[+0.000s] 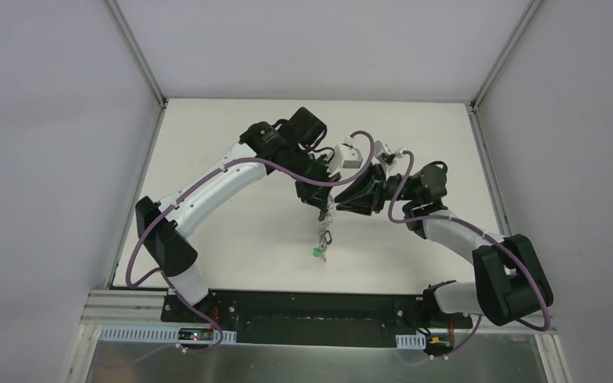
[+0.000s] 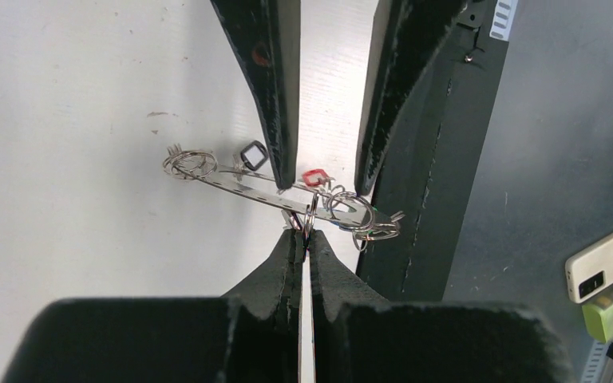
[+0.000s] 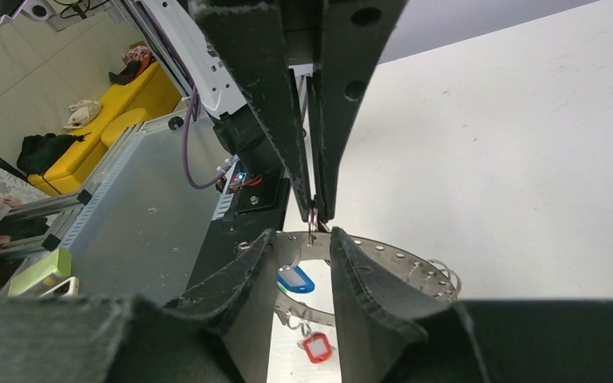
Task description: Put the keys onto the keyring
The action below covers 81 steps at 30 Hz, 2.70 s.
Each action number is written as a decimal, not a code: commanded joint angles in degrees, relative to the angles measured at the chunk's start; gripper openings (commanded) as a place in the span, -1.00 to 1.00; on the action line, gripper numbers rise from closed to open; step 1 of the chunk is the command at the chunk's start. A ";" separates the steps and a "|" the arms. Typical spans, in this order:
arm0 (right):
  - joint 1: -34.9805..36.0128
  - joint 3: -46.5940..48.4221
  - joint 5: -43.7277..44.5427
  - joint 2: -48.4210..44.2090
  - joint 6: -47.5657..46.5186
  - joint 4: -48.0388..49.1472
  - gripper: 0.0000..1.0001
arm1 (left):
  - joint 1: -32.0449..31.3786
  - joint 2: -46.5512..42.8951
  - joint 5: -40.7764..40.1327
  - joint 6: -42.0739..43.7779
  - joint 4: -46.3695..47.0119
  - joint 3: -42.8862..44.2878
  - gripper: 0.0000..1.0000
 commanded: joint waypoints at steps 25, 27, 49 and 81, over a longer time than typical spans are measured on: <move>2.44 1.65 1.71 0.06 -4.23 -3.97 -0.77 | -0.98 -9.94 1.83 -5.99 0.62 3.98 -1.00; 2.62 1.81 1.83 0.24 -3.90 -3.95 -0.84 | -0.97 2.39 1.99 -6.09 0.70 4.06 -1.00; 0.64 1.21 4.39 1.70 7.95 7.87 -0.86 | -0.89 2.06 3.51 -6.13 2.68 2.17 -1.00; 0.64 1.74 2.84 1.16 2.15 -0.28 -0.92 | -0.62 1.15 3.69 -6.01 2.70 1.29 -1.00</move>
